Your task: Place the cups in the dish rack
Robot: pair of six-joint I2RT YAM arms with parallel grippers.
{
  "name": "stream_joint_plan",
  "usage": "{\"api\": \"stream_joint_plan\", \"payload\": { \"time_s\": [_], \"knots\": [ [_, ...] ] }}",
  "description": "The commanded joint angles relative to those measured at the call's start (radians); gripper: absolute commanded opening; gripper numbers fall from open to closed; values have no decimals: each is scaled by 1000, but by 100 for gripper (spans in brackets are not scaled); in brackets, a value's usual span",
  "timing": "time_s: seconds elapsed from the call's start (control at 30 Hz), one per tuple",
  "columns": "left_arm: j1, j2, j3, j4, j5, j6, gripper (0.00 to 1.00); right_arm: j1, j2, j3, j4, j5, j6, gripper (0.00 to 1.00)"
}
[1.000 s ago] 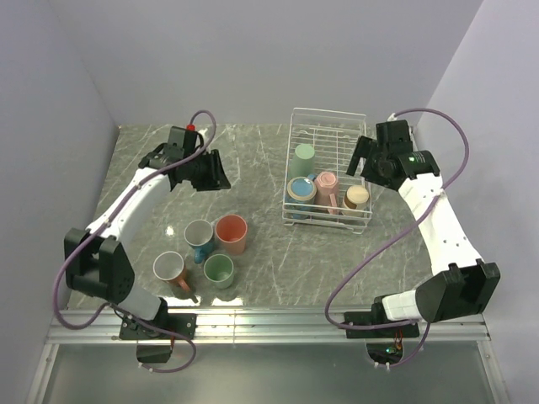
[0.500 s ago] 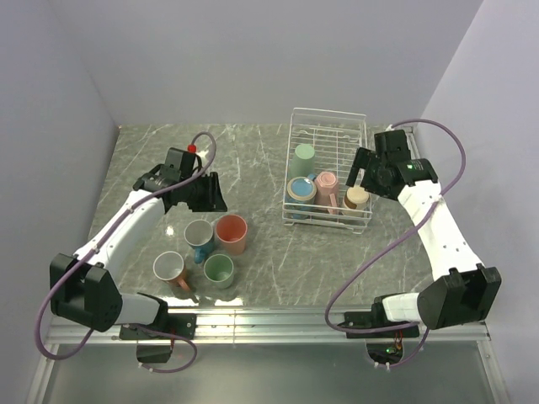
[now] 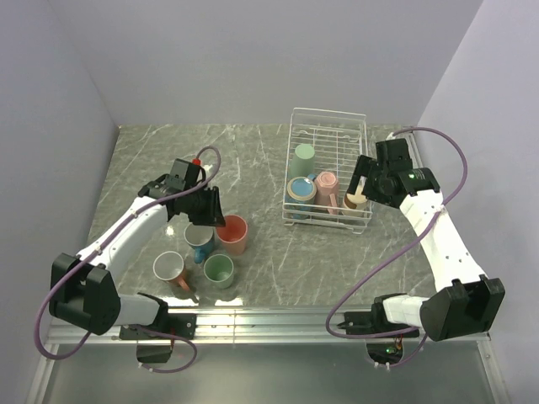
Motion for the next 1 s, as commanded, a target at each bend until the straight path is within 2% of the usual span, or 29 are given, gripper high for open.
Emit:
{"api": "stream_joint_plan", "payload": {
  "time_s": [0.0,0.13,0.17,0.2,0.4,0.5,0.63,0.67,0.73,0.77,0.8,0.83,0.87,0.9,0.93,0.97],
  "knots": [
    [-14,4,-23,21,0,20,33,-4,-35,-10,26,9,-11,100],
    [-24,1,-27,47,8,3,18,-4,-38,-7,25,15,-11,100],
    [-24,-2,-26,56,12,0,5,-4,-38,-5,25,15,-11,100],
    [-24,-5,-18,59,17,-2,0,-4,-38,3,23,15,-8,100],
    [-24,41,165,32,2,4,0,-4,-30,79,11,10,-3,100],
    [-19,64,267,32,0,-11,0,-6,-33,153,30,-63,3,100],
    [-1,86,420,29,35,-60,0,-7,-52,217,138,-312,45,100],
    [4,90,452,27,48,-69,0,-10,-43,231,161,-441,85,100],
    [25,89,516,64,83,-113,0,-12,-20,220,279,-581,134,100],
    [42,84,520,97,148,-135,0,-12,-14,187,334,-667,211,100],
    [53,68,507,137,193,-160,0,-12,-7,161,482,-814,264,100],
    [62,58,488,188,256,-222,0,-12,8,130,573,-887,330,100],
    [71,46,465,316,303,-262,0,-12,14,60,675,-936,492,100],
    [85,28,413,379,395,-304,0,-9,22,21,891,-1000,582,100],
    [93,23,387,454,439,-394,0,-6,40,-12,992,-1018,734,100],
    [99,20,363,574,477,-439,0,-6,54,-55,1075,-1028,794,100]
  ]
}}
